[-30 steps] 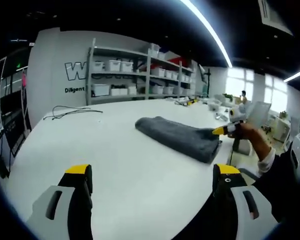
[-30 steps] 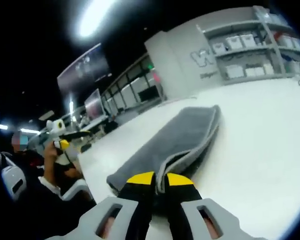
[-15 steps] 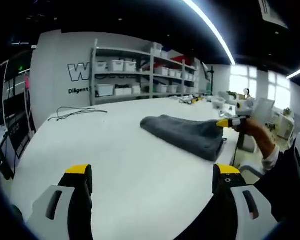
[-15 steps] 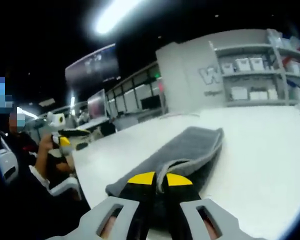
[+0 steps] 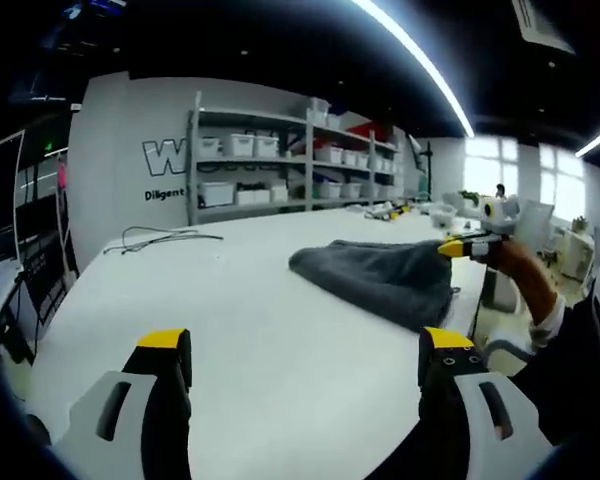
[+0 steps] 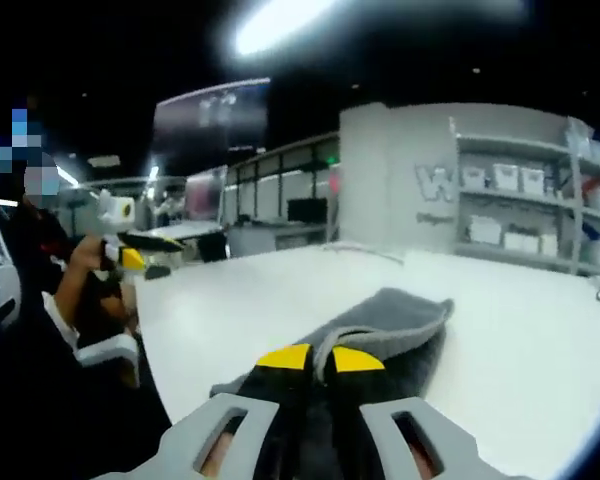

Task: Open the folded towel by lifting each exposed corner and separating the folded layers until the towel lies flat within the target outline without major curled edges

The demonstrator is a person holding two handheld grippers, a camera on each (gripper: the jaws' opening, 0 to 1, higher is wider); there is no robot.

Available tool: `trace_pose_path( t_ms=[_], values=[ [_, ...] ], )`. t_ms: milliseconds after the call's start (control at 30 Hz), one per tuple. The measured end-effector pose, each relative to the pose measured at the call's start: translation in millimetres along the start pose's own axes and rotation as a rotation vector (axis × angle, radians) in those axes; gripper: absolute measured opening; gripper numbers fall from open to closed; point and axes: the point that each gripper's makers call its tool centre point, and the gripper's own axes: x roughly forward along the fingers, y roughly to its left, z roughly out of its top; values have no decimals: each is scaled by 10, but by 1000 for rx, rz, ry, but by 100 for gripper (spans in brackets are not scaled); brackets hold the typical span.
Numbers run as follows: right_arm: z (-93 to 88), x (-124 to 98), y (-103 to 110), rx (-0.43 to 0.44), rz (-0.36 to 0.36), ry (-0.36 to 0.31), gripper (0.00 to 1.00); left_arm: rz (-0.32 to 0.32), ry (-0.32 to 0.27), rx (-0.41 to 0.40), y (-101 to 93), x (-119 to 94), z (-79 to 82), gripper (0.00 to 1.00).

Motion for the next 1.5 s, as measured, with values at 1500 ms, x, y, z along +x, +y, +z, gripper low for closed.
trace_pose_path(
  t_ms=[1500],
  values=[
    [343,347,480,-180,64,-13,3,-29,-64,44,-135,159,66,90]
  ],
)
